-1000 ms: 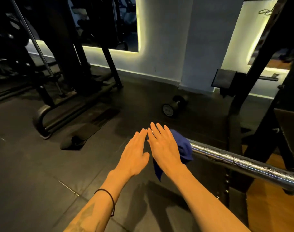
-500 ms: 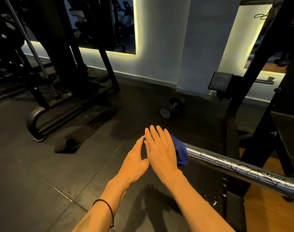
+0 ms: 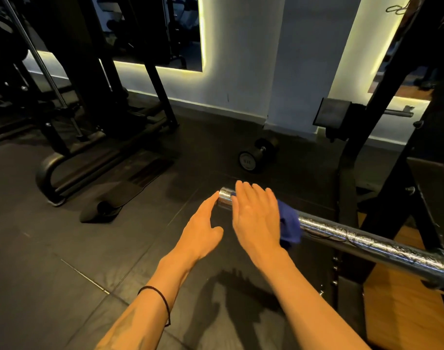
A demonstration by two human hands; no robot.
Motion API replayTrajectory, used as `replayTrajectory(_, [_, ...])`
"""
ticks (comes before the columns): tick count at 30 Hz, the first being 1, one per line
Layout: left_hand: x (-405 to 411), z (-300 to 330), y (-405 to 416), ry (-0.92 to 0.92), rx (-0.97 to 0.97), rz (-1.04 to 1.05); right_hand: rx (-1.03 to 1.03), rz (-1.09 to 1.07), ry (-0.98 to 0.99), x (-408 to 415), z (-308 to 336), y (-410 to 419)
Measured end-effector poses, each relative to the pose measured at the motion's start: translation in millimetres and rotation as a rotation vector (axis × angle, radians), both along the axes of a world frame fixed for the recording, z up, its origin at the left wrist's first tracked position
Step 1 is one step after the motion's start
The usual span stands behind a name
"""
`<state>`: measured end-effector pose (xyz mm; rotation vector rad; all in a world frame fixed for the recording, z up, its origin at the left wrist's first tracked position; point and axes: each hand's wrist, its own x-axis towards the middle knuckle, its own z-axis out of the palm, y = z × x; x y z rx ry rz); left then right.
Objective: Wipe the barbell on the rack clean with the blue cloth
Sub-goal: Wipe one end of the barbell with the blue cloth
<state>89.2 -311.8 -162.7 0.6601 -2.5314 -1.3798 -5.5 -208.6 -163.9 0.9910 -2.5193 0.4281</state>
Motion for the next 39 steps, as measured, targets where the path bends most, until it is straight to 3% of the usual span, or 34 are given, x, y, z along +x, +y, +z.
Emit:
replayTrajectory(4, [-0.6, -2.5, 0.1, 0.02, 0.023, 0.026, 0.05, 0.121, -0.123, 0.0, 12.1, -34.3])
replayTrajectory(7, [1.3, -1.5, 2.7, 0.015, 0.05, 0.027, 0.24, 0.173, -0.062, -7.9, 20.5, -16.4])
replayTrajectory(13, [0.0, -4.6, 4.6, 0.072, 0.06, 0.034, 0.318, -0.075, -0.102, -10.9, 27.0, 34.9])
replayTrajectory(16, [-1.6, -7.5, 6.7, 0.094, 0.09, 0.054, 0.246, -0.079, -0.174, 3.0, 32.8, 11.3])
replayTrajectory(23, [-6.0, -8.4, -4.2, 0.109, 0.215, 0.128, 0.233, 0.188, -0.14, -6.6, 28.3, -25.2])
replayTrajectory(32, [-42.1, -2.2, -15.9, 0.168, 0.196, 0.072, 0.172, -0.068, -0.171, -18.0, 17.8, 11.0])
replayTrajectory(39, [-42.6, -2.8, -11.1, 0.198, 0.323, 0.137, 0.246, 0.083, -0.098, 1.5, 7.5, -22.9])
